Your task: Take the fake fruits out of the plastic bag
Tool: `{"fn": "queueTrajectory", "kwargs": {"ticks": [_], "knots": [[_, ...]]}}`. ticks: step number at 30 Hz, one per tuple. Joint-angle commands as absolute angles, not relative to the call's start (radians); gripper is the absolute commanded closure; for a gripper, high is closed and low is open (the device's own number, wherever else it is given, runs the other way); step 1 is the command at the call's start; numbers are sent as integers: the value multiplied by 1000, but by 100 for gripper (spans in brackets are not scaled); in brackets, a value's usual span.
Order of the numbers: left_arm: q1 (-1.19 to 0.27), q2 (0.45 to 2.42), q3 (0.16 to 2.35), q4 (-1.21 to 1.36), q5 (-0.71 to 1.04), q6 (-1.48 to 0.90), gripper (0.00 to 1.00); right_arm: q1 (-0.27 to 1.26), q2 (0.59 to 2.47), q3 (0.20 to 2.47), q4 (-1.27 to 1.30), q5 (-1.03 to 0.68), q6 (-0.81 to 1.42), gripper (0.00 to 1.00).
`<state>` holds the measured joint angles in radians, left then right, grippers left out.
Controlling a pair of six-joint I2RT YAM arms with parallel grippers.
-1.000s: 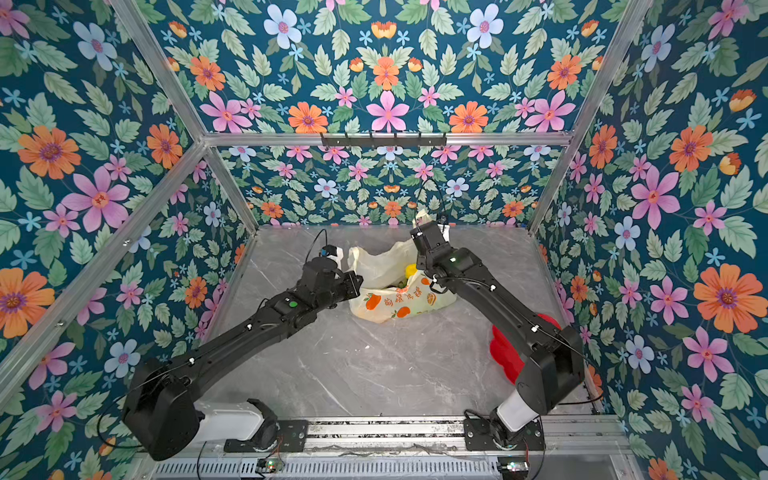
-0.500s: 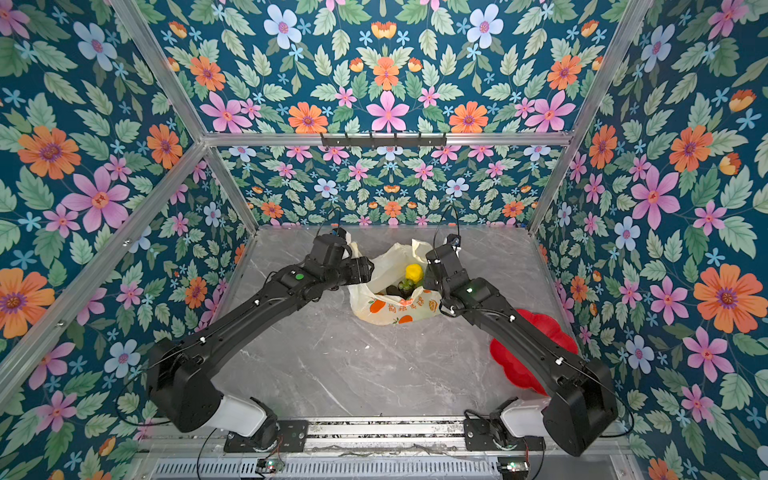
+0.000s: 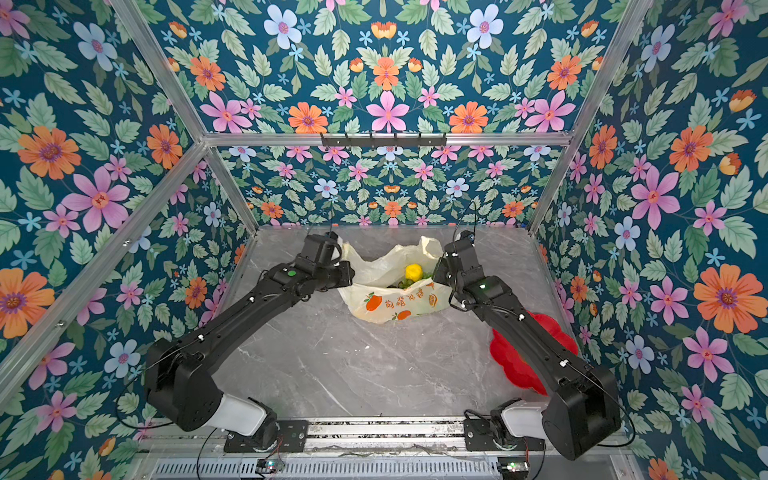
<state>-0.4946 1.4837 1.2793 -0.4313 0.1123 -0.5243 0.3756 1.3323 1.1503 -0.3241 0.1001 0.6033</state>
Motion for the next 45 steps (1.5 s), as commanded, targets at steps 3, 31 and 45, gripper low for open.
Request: {"fn": "queueTrajectory", "kwargs": {"ticks": [3, 31, 45], "knots": [[-410, 1513, 1388, -326, 194, -546, 98, 306, 1375, 1261, -234, -164, 698, 100], [-378, 1164, 554, 102, 189, -736, 58, 382, 1142, 511, 79, -162, 940, 100], [-403, 1063, 974, -741, -243, -484, 4, 426, 1054, 567, -47, -106, 881, 100]]}}
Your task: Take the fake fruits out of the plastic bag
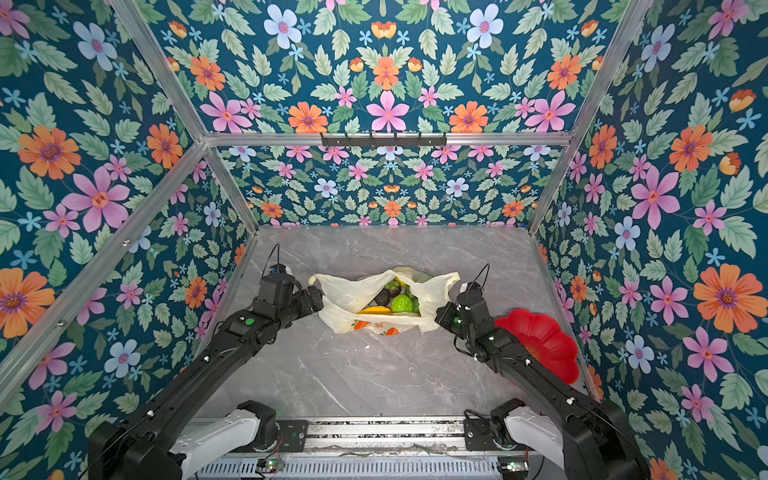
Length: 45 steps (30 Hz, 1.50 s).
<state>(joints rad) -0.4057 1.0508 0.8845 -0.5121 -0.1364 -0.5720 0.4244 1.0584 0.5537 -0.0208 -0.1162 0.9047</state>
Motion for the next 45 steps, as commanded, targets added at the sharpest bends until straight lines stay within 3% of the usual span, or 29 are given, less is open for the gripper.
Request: {"fn": "queueTrajectory", "kwargs": {"ticks": [1, 5, 6, 7, 9, 16, 20, 27, 35, 38, 41, 45], "knots": [[-403, 1077, 1026, -799, -292, -470, 4, 426, 1053, 571, -49, -110, 882, 100], [-414, 1098, 1211, -966, -385, -398, 4, 426, 1048, 572, -46, -113, 879, 100], [-437, 1109, 1259, -996, -405, -393, 8, 426, 1049, 572, -44, -111, 879, 100], [-487, 1136, 1322, -1035, -451, -401, 13, 426, 1049, 572, -43, -110, 879, 100], [-620, 1208, 1443, -1138, -565, -438, 14, 426, 1049, 575, -43, -115, 879, 100], [-880, 1423, 1572, -1120, -511, -427, 13, 426, 1031, 578, -54, -121, 872, 100], [-896, 1508, 1544, -1004, -341, -372, 12, 426, 1011, 577, -65, -123, 867, 100], [-893, 1698, 1543, -1032, -507, -380, 1, 426, 963, 574, -98, -109, 848, 100], [-844, 1810, 1474, -1000, -630, -459, 1, 426, 939, 583, -117, -101, 827, 100], [-816, 1834, 1444, -942, -587, -453, 1, 426, 937, 586, -119, -98, 824, 100], [-791, 1848, 1403, -870, -522, -448, 8, 426, 938, 585, -124, -84, 826, 100], [-727, 1833, 1343, -762, -451, -459, 37, 423, 944, 583, -124, -62, 828, 100]]}}
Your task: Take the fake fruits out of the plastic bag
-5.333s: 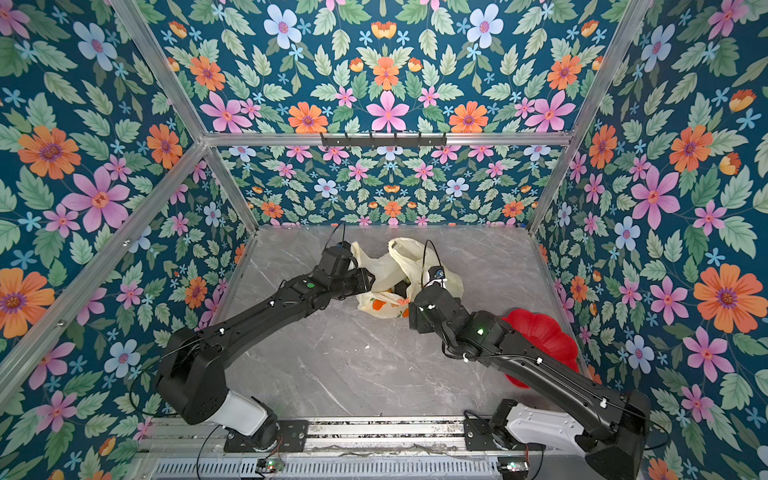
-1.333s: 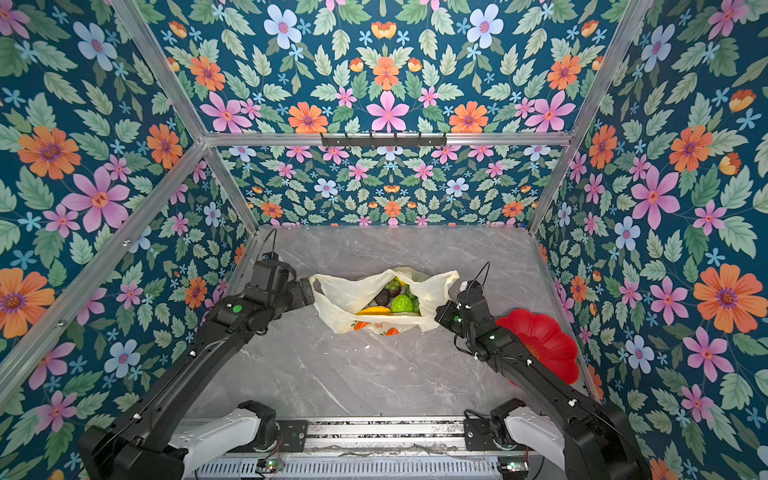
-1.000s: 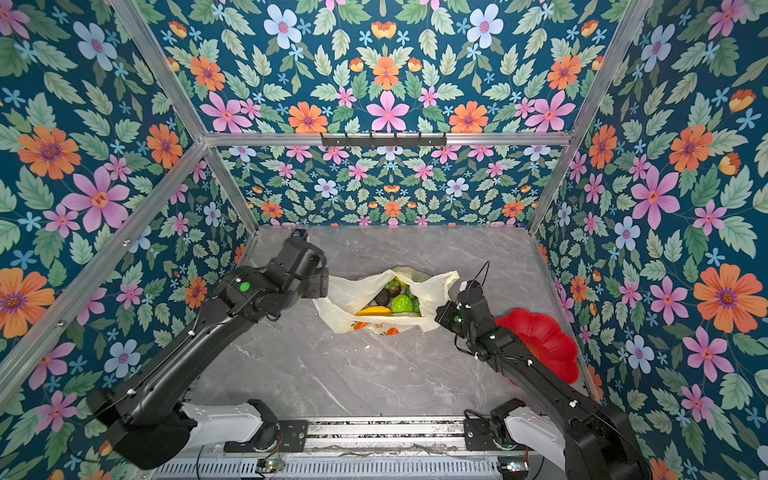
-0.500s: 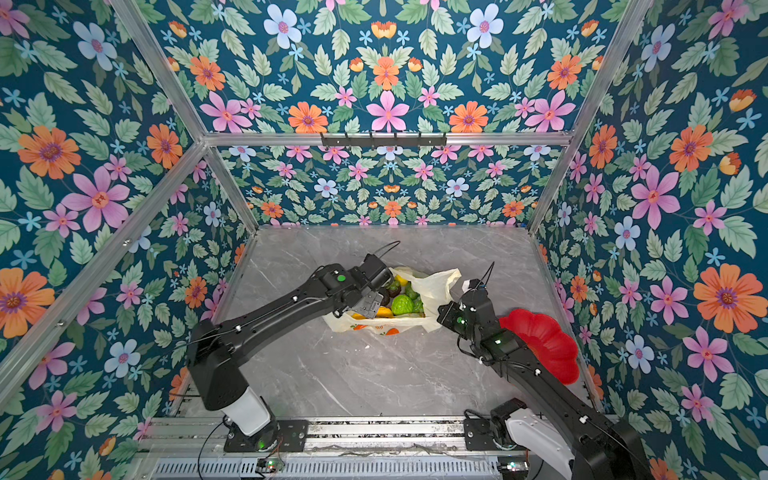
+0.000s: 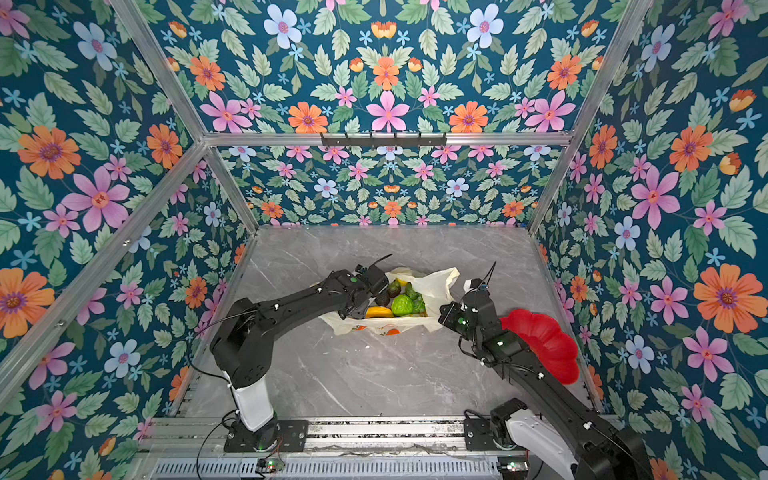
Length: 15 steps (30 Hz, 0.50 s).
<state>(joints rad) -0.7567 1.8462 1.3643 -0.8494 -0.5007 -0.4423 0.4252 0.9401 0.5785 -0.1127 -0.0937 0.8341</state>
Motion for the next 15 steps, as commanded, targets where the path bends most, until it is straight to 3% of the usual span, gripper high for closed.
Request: {"fn": "queueTrajectory", "kwargs": {"ticks": [1, 2, 8, 10, 15], "knots": [[-709, 1819, 1325, -731, -438, -463, 42, 416, 949, 586, -122, -63, 826, 100], [-697, 1802, 1306, -696, -424, -457, 46, 412, 951, 588, -117, -63, 819, 100], [-588, 1668, 1178, -469, -225, -440, 90, 332, 1009, 629, -146, -72, 752, 100], [-535, 1618, 1146, -404, -146, -453, 97, 313, 1030, 651, -149, -72, 730, 100], [-425, 1483, 1075, -219, 52, -497, 100, 306, 1078, 698, -123, -81, 711, 100]]}}
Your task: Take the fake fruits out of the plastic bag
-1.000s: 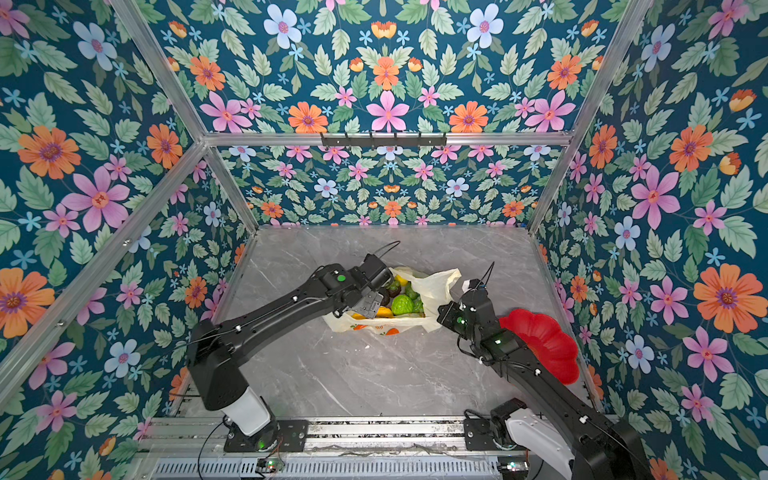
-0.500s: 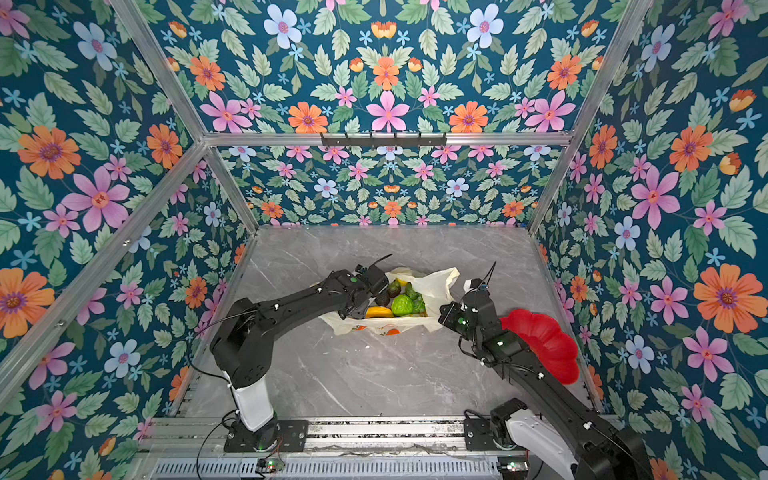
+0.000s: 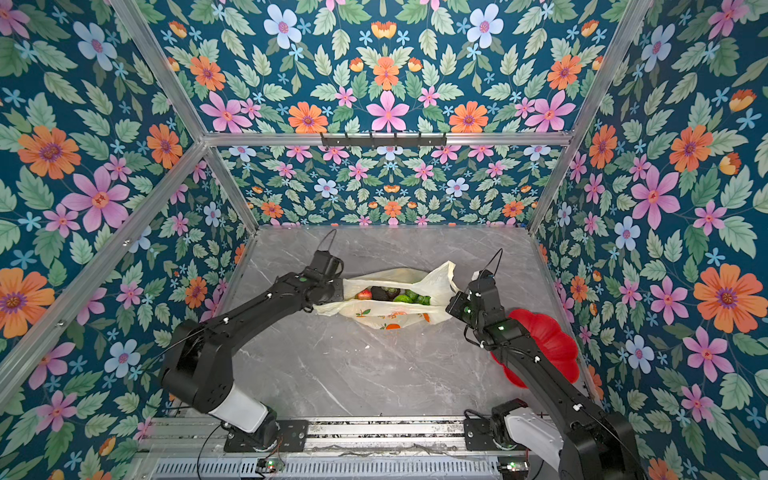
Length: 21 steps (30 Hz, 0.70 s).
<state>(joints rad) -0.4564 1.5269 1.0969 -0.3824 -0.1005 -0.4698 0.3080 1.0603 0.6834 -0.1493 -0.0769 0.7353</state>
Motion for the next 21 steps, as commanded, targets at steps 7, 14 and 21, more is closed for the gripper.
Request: {"fn": "queueTrajectory", "kwargs": {"ticks": [7, 14, 21], "knots": [[-409, 1397, 1004, -75, 161, -503, 100, 306, 1142, 670, -85, -91, 744, 100], [-421, 1402, 973, -104, 141, -438, 100, 310, 1092, 749, -295, -57, 659, 53], [-467, 1354, 943, -88, 68, -400, 100, 394, 955, 915, -637, 182, 505, 17]]}}
